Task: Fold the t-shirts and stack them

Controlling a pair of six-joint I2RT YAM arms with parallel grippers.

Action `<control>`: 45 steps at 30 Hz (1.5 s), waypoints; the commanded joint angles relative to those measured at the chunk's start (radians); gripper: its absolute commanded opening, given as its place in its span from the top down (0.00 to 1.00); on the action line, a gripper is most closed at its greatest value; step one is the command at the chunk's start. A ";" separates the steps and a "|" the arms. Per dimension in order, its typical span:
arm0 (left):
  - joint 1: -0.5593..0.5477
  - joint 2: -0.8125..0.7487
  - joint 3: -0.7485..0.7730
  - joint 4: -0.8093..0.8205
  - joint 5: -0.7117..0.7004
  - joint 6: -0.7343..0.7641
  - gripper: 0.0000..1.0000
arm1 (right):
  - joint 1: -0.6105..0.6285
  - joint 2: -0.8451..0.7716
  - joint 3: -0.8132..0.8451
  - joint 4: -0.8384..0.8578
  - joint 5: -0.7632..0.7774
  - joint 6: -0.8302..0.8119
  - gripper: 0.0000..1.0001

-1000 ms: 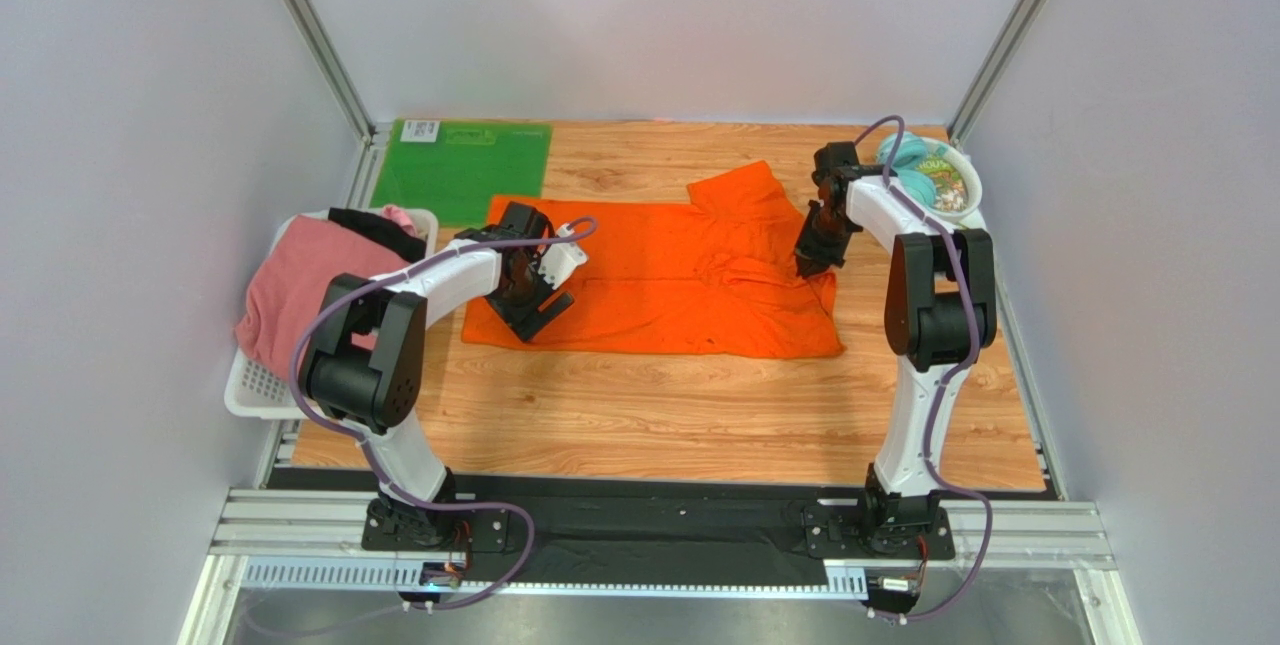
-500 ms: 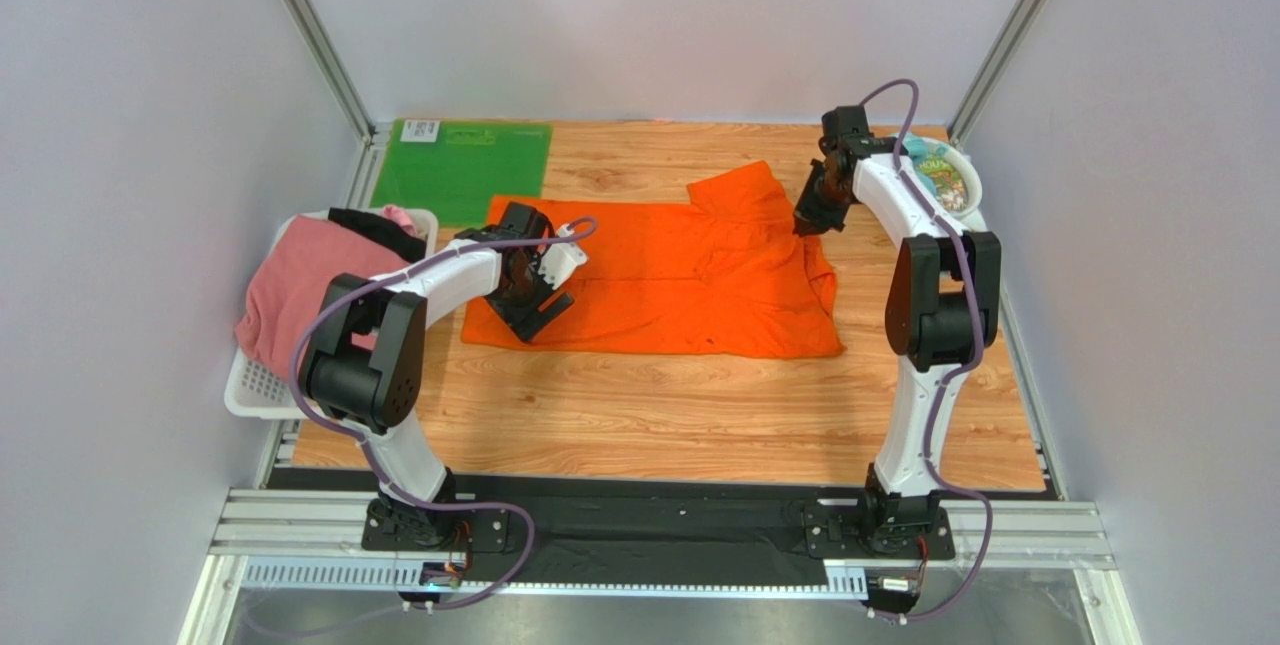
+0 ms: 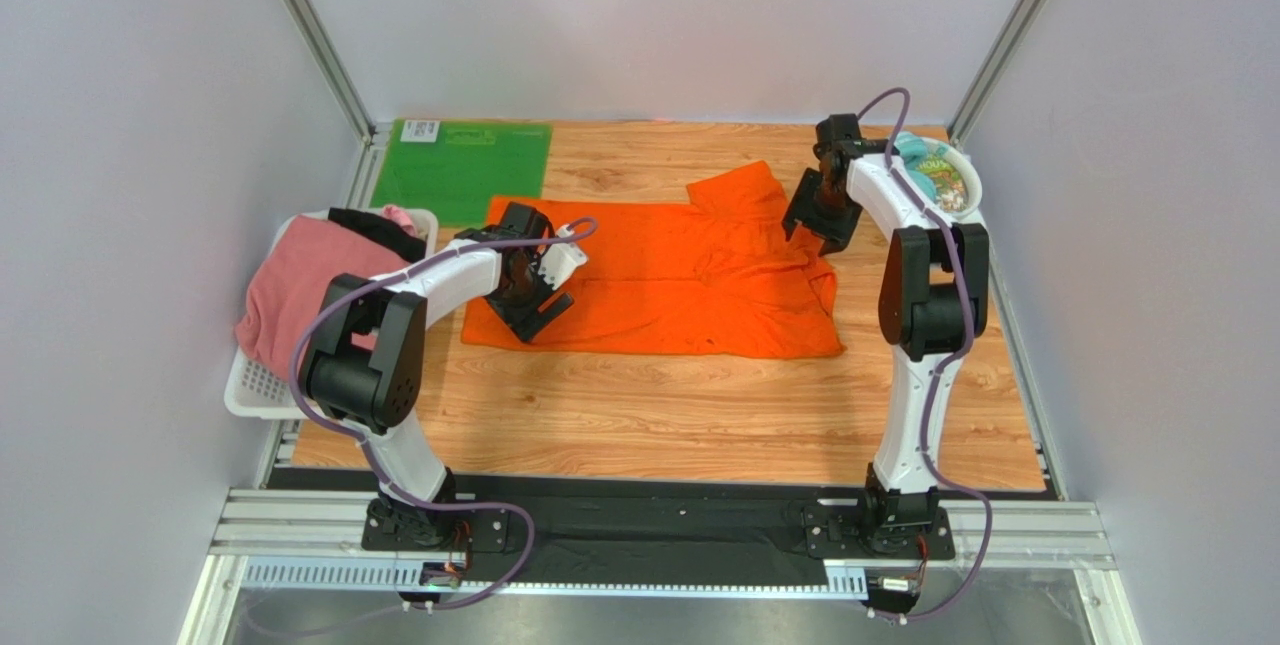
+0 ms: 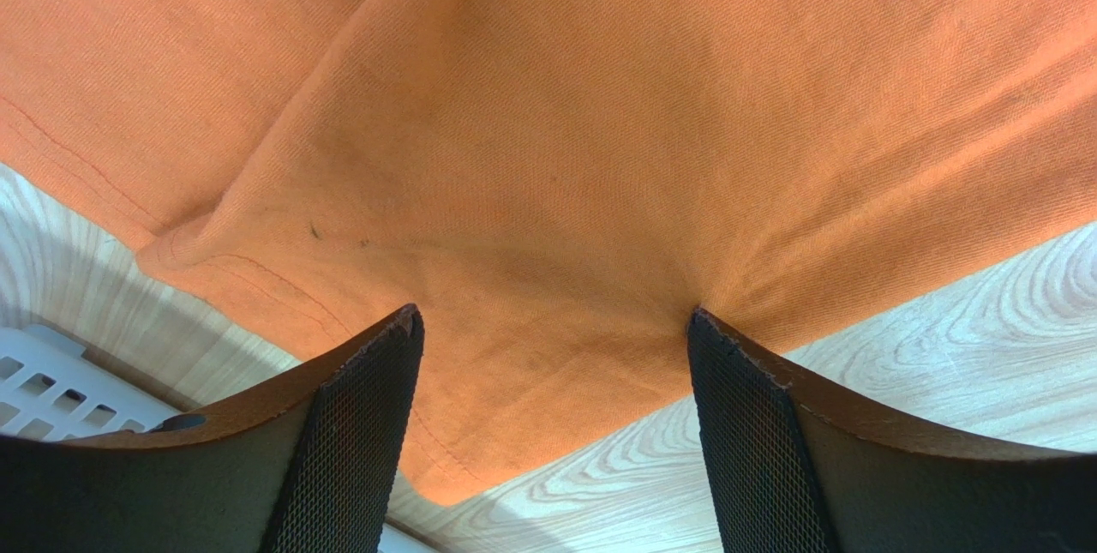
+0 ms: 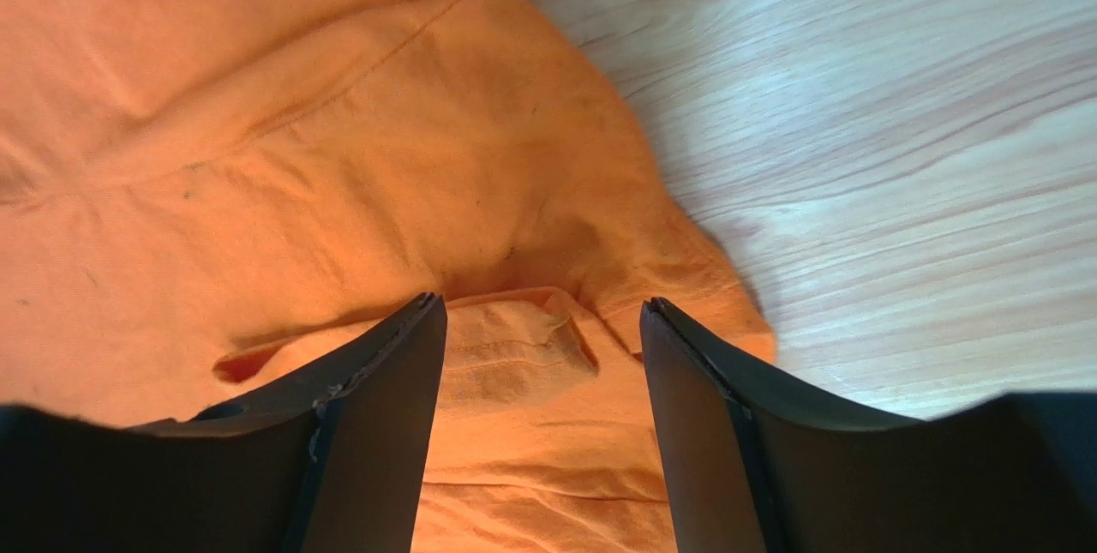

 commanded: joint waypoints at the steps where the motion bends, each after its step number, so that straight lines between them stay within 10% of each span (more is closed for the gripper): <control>1: -0.005 -0.018 -0.015 -0.028 0.004 0.009 0.19 | -0.002 -0.107 0.062 0.001 0.114 -0.001 0.39; 11: -0.012 -0.006 0.005 -0.031 0.017 -0.010 0.19 | 0.119 -0.127 0.021 0.110 -0.272 0.008 0.48; 45: -0.014 -0.021 -0.020 -0.025 0.012 -0.002 0.19 | 0.259 0.128 0.197 -0.010 -0.090 -0.042 0.53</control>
